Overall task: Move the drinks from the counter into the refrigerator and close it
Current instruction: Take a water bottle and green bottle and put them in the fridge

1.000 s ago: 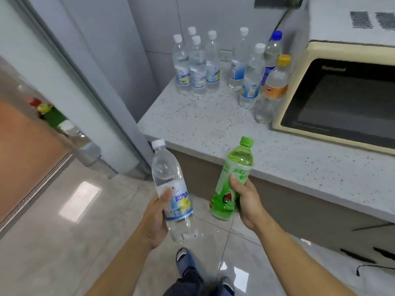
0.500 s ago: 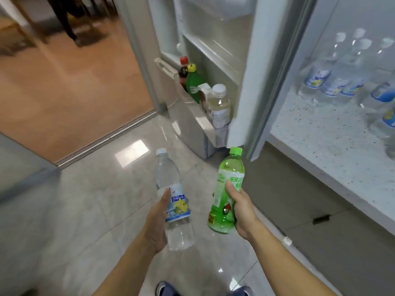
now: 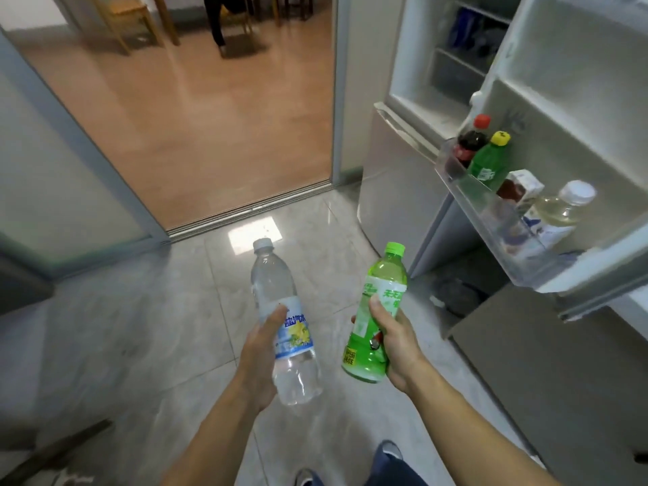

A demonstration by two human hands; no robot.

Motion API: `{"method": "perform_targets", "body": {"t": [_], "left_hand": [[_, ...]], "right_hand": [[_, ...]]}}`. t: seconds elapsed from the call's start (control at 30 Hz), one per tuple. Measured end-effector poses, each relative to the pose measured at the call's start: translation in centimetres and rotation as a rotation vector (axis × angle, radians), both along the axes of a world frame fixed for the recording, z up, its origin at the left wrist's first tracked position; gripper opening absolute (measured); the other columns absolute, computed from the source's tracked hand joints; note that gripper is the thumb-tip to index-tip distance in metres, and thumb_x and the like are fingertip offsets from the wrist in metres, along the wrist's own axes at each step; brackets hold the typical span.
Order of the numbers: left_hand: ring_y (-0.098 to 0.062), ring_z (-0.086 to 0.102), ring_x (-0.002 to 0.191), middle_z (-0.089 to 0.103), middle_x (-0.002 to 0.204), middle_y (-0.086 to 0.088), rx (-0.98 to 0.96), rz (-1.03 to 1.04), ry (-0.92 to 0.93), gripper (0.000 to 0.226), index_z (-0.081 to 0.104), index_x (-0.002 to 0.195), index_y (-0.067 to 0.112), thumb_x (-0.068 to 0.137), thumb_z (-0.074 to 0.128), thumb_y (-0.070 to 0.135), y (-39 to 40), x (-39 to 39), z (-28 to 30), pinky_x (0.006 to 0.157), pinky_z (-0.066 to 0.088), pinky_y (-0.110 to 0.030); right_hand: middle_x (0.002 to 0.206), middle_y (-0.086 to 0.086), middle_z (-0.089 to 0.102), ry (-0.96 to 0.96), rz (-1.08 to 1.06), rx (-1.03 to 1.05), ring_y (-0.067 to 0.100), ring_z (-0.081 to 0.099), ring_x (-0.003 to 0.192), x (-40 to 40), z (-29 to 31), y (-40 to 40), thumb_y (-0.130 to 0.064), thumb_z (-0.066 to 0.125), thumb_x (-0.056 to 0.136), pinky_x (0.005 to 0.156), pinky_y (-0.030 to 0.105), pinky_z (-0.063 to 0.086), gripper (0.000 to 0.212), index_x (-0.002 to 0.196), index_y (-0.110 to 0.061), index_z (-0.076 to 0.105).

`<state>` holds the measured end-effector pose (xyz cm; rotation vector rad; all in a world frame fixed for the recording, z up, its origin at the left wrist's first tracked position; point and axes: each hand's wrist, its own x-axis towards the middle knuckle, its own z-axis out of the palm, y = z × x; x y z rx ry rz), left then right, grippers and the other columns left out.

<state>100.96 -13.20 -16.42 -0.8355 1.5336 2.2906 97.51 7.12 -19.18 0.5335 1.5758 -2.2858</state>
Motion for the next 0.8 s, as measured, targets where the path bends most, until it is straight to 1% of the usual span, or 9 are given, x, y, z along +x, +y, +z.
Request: {"method": "perform_targets", "body": {"t": [0.13, 0.23, 0.33, 0.43, 0.47, 0.57, 0.7, 0.8], "left_hand": [[-0.032, 0.069, 0.078, 0.072, 0.095, -0.020, 0.029, 0.064, 0.004, 0.066, 0.064, 0.118, 0.003, 0.070, 0.068, 0.048, -3.1, -2.1, -0.1, 0.066, 0.058, -0.039], [-0.028, 0.070, 0.073, 0.072, 0.090, -0.017, 0.029, 0.092, 0.005, 0.063, 0.065, 0.115, 0.004, 0.069, 0.068, 0.048, -5.3, -4.6, -0.2, 0.066, 0.057, -0.038], [-0.028, 0.070, 0.074, 0.072, 0.088, -0.016, -0.015, 0.079, 0.014, 0.062, 0.065, 0.113, 0.007, 0.069, 0.068, 0.050, -7.4, -8.1, -0.4, 0.069, 0.057, -0.038], [-0.029, 0.072, 0.077, 0.074, 0.089, -0.015, -0.067, 0.047, 0.019, 0.061, 0.066, 0.108, 0.009, 0.067, 0.067, 0.054, -9.1, -12.7, -0.2, 0.073, 0.057, -0.040], [-0.029, 0.073, 0.077, 0.074, 0.090, -0.015, -0.078, 0.045, 0.015, 0.060, 0.067, 0.107, 0.010, 0.068, 0.066, 0.054, -9.7, -14.4, -0.1, 0.073, 0.057, -0.040], [-0.026, 0.073, 0.075, 0.075, 0.089, -0.015, -0.092, 0.028, 0.003, 0.057, 0.069, 0.104, 0.009, 0.069, 0.065, 0.053, -10.8, -19.7, 0.7, 0.063, 0.058, -0.035], [-0.024, 0.073, 0.073, 0.075, 0.087, -0.013, -0.106, 0.000, 0.051, 0.059, 0.066, 0.108, 0.007, 0.070, 0.069, 0.052, -11.3, -26.8, 1.7, 0.061, 0.057, -0.032], [-0.023, 0.073, 0.073, 0.074, 0.086, -0.011, -0.103, -0.056, 0.057, 0.053, 0.065, 0.109, 0.009, 0.075, 0.071, 0.050, -11.3, -31.7, 1.8, 0.060, 0.057, -0.033]], "right_hand": [[0.087, 0.014, 0.071, -0.018, 0.044, 0.034, 0.026, 0.069, 0.073, -3.6, -0.7, -3.8, -0.050, 0.079, 0.064, 0.069, 0.038, 0.056, 0.053, 0.098, -0.012, 0.066], [0.089, 0.015, 0.072, -0.033, 0.071, 0.031, 0.025, 0.070, 0.073, -7.0, -1.3, -6.5, -0.055, 0.083, 0.059, 0.067, 0.037, 0.057, 0.061, 0.099, -0.012, 0.067], [0.089, 0.014, 0.073, -0.043, 0.079, 0.009, 0.025, 0.071, 0.073, -11.2, -1.8, -9.0, -0.061, 0.086, 0.050, 0.065, 0.037, 0.057, 0.071, 0.100, -0.014, 0.068], [0.091, 0.014, 0.072, -0.047, 0.066, -0.027, 0.025, 0.070, 0.074, -16.1, -1.9, -11.0, -0.058, 0.082, 0.058, 0.066, 0.037, 0.057, 0.068, 0.106, -0.013, 0.068], [0.092, 0.014, 0.071, -0.053, 0.065, -0.036, 0.024, 0.070, 0.073, -17.9, -1.8, -11.5, -0.057, 0.080, 0.061, 0.065, 0.037, 0.057, 0.067, 0.110, -0.012, 0.067], [0.095, 0.012, 0.072, -0.069, 0.065, -0.061, 0.023, 0.070, 0.073, -23.0, -1.3, -12.5, -0.054, 0.076, 0.069, 0.064, 0.035, 0.056, 0.065, 0.117, -0.011, 0.066], [0.100, 0.013, 0.073, -0.053, 0.021, -0.069, 0.030, 0.069, 0.084, -29.6, -0.6, -12.5, -0.048, 0.075, 0.080, 0.075, 0.042, 0.057, 0.050, 0.116, -0.014, 0.068], [0.100, 0.012, 0.074, -0.041, -0.021, -0.046, 0.028, 0.071, 0.087, -33.6, -0.4, -11.8, -0.044, 0.072, 0.083, 0.078, 0.042, 0.057, 0.036, 0.108, -0.018, 0.071]]}}
